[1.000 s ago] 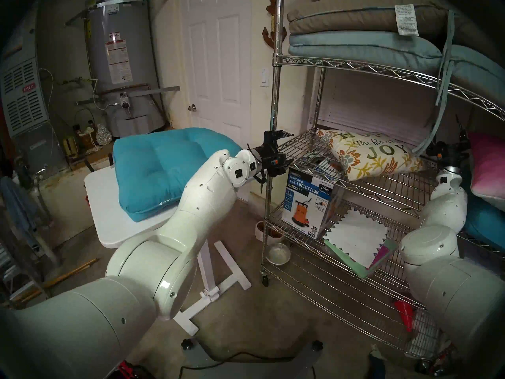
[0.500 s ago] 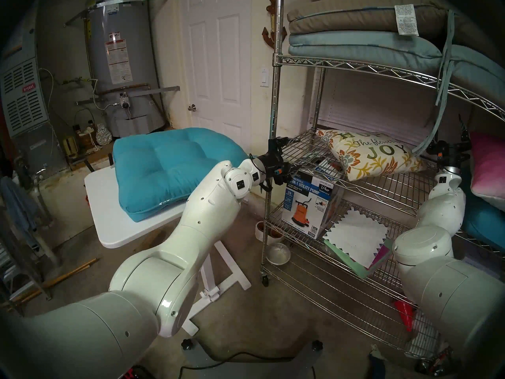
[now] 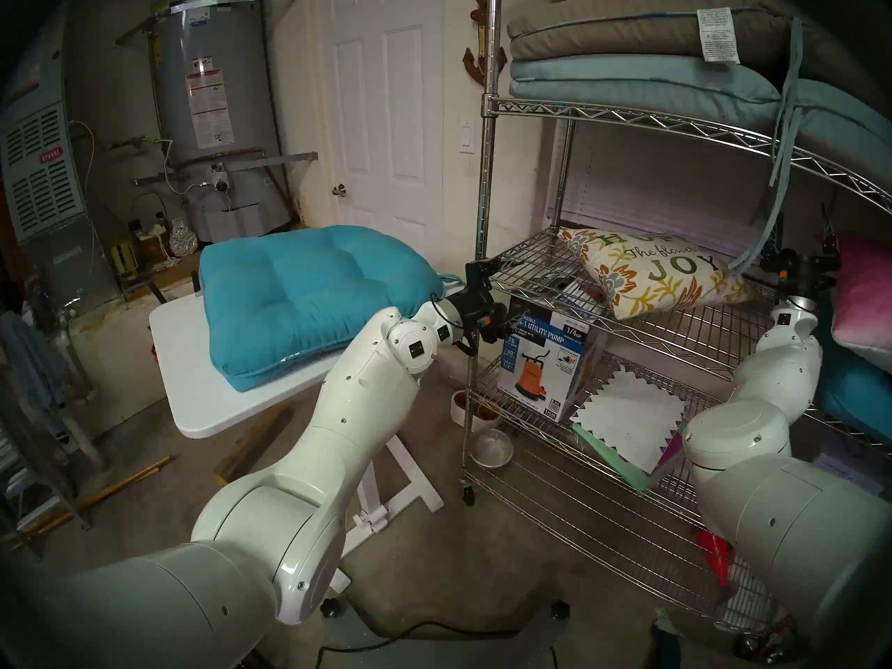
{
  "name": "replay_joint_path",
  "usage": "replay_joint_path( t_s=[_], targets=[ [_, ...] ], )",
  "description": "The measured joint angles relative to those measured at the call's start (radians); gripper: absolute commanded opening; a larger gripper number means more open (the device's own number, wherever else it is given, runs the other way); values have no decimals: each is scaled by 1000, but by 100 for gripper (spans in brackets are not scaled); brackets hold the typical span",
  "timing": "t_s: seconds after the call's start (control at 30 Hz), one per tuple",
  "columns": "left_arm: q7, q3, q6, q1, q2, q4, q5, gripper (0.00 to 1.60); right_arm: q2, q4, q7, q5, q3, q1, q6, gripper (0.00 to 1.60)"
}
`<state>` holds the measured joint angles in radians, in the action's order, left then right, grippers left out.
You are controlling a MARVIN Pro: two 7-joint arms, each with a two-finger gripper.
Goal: Put cushion on the shelf
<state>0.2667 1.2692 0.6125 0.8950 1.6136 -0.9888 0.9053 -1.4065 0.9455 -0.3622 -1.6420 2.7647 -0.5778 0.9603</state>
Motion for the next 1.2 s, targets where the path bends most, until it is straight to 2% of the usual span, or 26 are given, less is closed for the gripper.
replay_joint_path(
  t_s=[0.63,1.2],
  targets=[
    [-13,26,33,128,-19,-98,-27,160,-70,89,0,51,30,-9,1,160],
    [-27,47,63,226,-32,-205,-48,160,-129,228,2,84,91,-47,0,160]
  ],
)
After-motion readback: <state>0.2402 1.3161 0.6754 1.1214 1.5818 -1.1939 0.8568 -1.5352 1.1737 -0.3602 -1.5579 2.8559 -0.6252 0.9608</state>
